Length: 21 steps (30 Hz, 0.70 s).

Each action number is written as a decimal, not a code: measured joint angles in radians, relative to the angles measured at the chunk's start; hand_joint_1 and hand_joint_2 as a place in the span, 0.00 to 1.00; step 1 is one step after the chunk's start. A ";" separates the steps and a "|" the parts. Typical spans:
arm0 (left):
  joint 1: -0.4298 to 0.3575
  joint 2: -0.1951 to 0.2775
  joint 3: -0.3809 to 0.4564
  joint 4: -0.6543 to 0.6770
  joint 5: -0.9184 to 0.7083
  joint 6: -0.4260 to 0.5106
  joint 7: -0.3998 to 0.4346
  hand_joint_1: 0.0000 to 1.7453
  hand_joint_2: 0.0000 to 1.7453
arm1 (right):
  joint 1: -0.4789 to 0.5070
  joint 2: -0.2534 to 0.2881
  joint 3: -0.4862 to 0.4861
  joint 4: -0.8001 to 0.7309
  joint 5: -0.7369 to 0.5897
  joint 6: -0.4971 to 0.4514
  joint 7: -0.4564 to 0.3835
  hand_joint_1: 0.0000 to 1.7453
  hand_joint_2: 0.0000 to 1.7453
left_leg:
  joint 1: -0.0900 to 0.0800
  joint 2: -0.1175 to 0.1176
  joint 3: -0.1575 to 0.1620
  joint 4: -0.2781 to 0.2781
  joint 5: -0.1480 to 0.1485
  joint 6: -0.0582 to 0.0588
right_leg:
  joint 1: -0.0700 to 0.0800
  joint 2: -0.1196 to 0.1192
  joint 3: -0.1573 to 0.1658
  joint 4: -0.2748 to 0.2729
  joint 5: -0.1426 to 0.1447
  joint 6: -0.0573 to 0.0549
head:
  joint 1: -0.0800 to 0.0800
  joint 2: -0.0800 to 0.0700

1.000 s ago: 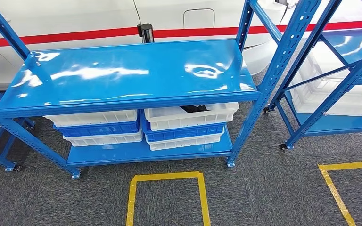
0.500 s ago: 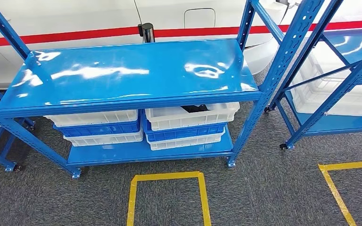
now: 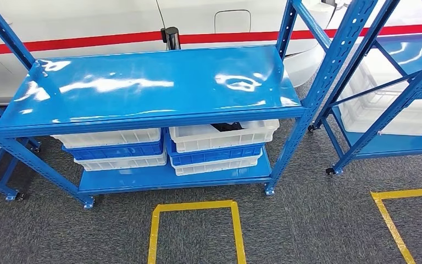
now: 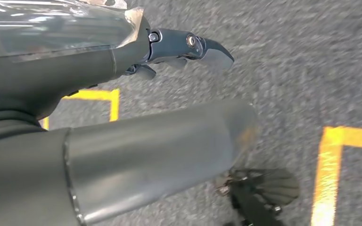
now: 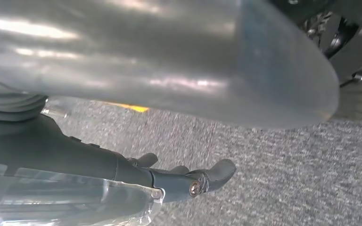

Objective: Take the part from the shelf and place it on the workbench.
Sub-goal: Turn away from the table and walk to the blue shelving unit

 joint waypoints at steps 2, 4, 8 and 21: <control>0.013 0.004 -0.040 -0.011 0.046 -0.012 0.028 0.00 0.00 | 0.010 0.000 0.001 -0.013 -0.018 0.015 -0.005 0.00 0.00 | 0.000 0.000 0.000 0.000 0.000 0.000 | 0.000 0.000 0.000 0.000 0.000 0.000 | 0.000 0.000; 0.024 0.009 -0.075 -0.021 0.090 -0.023 0.056 0.00 0.00 | 0.019 0.000 0.002 -0.023 -0.035 0.029 -0.010 0.00 0.00 | 0.000 0.000 0.000 0.000 -0.001 0.000 | 0.000 0.000 0.000 0.000 0.000 0.000 | 0.000 0.000; 0.037 0.013 -0.117 -0.032 0.132 -0.036 0.083 0.00 0.00 | 0.029 0.000 0.003 -0.036 -0.052 0.043 -0.016 0.00 0.00 | 0.000 0.000 0.000 0.000 -0.001 0.000 | 0.000 0.000 0.000 0.000 0.000 0.000 | 0.000 0.000; 0.043 0.019 -0.153 -0.043 0.138 -0.037 0.088 0.00 1.00 | 0.034 -0.002 0.003 -0.049 -0.054 0.046 -0.018 0.00 0.00 | 0.000 0.000 0.000 0.000 -0.001 0.000 | 0.000 0.000 0.000 0.000 0.000 0.000 | 0.000 0.000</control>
